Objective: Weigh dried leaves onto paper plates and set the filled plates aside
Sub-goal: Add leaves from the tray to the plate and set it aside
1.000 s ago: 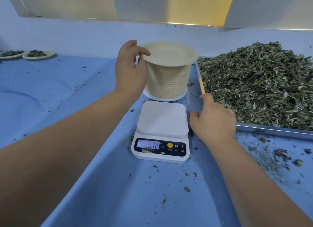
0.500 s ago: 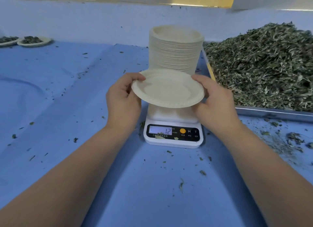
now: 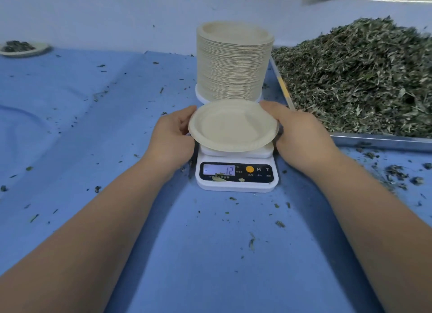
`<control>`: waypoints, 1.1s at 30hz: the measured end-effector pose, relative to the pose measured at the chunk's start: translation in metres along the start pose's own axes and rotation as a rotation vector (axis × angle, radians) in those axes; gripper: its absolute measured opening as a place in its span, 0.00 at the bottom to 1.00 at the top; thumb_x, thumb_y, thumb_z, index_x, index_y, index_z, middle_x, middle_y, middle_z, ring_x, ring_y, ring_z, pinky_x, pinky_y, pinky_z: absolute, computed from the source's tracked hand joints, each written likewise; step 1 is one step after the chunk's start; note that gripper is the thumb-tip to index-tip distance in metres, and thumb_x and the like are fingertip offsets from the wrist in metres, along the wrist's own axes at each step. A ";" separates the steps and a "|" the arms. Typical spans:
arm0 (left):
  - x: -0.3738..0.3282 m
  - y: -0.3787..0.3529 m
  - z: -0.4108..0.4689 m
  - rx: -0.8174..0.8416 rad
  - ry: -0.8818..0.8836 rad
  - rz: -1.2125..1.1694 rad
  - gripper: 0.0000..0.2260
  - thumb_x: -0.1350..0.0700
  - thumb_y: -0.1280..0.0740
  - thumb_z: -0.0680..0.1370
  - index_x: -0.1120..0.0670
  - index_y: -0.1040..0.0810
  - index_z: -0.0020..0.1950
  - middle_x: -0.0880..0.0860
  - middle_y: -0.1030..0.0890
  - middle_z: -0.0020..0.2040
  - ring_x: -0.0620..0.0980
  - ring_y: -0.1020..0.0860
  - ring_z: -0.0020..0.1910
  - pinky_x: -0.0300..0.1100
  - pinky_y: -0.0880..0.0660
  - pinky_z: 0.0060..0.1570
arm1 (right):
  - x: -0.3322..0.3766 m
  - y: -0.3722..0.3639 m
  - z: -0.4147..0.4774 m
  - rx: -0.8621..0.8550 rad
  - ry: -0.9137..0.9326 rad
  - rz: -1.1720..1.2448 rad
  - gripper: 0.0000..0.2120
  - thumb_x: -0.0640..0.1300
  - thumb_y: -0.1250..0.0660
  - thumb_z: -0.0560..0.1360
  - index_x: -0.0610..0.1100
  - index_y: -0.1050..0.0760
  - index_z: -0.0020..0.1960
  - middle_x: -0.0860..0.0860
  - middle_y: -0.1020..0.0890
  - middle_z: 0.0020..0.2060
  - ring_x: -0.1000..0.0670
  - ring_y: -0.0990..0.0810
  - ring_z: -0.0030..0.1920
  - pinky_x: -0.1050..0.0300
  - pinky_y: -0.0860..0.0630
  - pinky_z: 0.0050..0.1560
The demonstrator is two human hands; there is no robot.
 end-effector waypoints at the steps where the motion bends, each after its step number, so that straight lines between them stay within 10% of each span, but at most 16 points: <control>1: 0.004 0.000 0.001 -0.003 0.014 0.010 0.32 0.70 0.42 0.68 0.33 0.17 0.50 0.39 0.18 0.48 0.38 0.22 0.51 0.39 0.26 0.62 | -0.004 0.001 0.000 -0.008 -0.031 -0.004 0.37 0.31 0.38 0.72 0.55 0.34 0.77 0.42 0.17 0.56 0.38 0.20 0.46 0.57 0.33 0.44; 4: 0.014 0.009 0.004 -0.066 0.100 -0.063 0.35 0.76 0.46 0.74 0.53 0.28 0.76 0.49 0.20 0.69 0.43 0.23 0.68 0.41 0.26 0.68 | -0.027 0.019 0.001 -0.123 -0.148 0.012 0.37 0.30 0.39 0.72 0.53 0.35 0.78 0.38 0.17 0.48 0.51 0.30 0.30 0.59 0.35 0.33; 9: 0.022 0.017 0.004 -0.182 0.174 -0.265 0.24 0.73 0.47 0.79 0.53 0.22 0.66 0.51 0.17 0.62 0.43 0.17 0.56 0.35 0.19 0.51 | -0.076 0.025 -0.003 -0.059 -0.377 -0.266 0.22 0.58 0.48 0.84 0.50 0.29 0.71 0.42 0.19 0.56 0.39 0.23 0.48 0.45 0.27 0.48; 13: 0.022 0.016 0.007 -0.186 0.150 -0.279 0.17 0.68 0.41 0.82 0.54 0.19 0.64 0.49 0.15 0.58 0.44 0.17 0.55 0.29 0.22 0.43 | -0.090 0.003 -0.002 0.200 -0.440 -0.435 0.33 0.72 0.61 0.78 0.53 0.24 0.51 0.52 0.27 0.35 0.47 0.31 0.33 0.56 0.39 0.35; 18: 0.021 0.017 0.007 -0.203 0.143 -0.300 0.18 0.69 0.42 0.80 0.55 0.20 0.63 0.50 0.15 0.58 0.44 0.17 0.55 0.29 0.22 0.41 | -0.086 0.017 -0.001 -0.006 -0.399 -0.417 0.28 0.70 0.50 0.79 0.51 0.22 0.49 0.50 0.23 0.33 0.48 0.28 0.31 0.60 0.37 0.32; 22: 0.019 0.016 0.006 -0.190 0.127 -0.274 0.18 0.70 0.43 0.81 0.52 0.21 0.59 0.50 0.16 0.58 0.44 0.17 0.56 0.29 0.23 0.41 | -0.073 0.028 0.001 -0.155 -0.314 -0.222 0.25 0.63 0.38 0.78 0.50 0.32 0.68 0.49 0.17 0.53 0.41 0.21 0.44 0.49 0.22 0.41; 26: 0.019 0.016 0.006 -0.187 0.123 -0.256 0.19 0.70 0.43 0.80 0.49 0.21 0.55 0.50 0.15 0.58 0.46 0.17 0.56 0.30 0.23 0.42 | -0.072 0.018 0.004 -0.064 -0.279 -0.338 0.25 0.65 0.45 0.80 0.47 0.29 0.66 0.43 0.20 0.53 0.37 0.25 0.57 0.45 0.26 0.47; 33: 0.018 0.017 0.006 -0.192 0.103 -0.228 0.22 0.72 0.45 0.78 0.48 0.21 0.53 0.47 0.15 0.54 0.44 0.17 0.53 0.34 0.20 0.46 | -0.080 0.009 0.005 0.023 -0.328 -0.457 0.31 0.67 0.56 0.81 0.46 0.26 0.41 0.48 0.25 0.32 0.47 0.30 0.31 0.56 0.37 0.34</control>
Point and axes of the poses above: each hand's wrist, its own z-axis towards the middle knuckle, its own y-axis out of the back of the hand, x = y × z, the point moved 10 cm from there along z, towards the middle knuckle
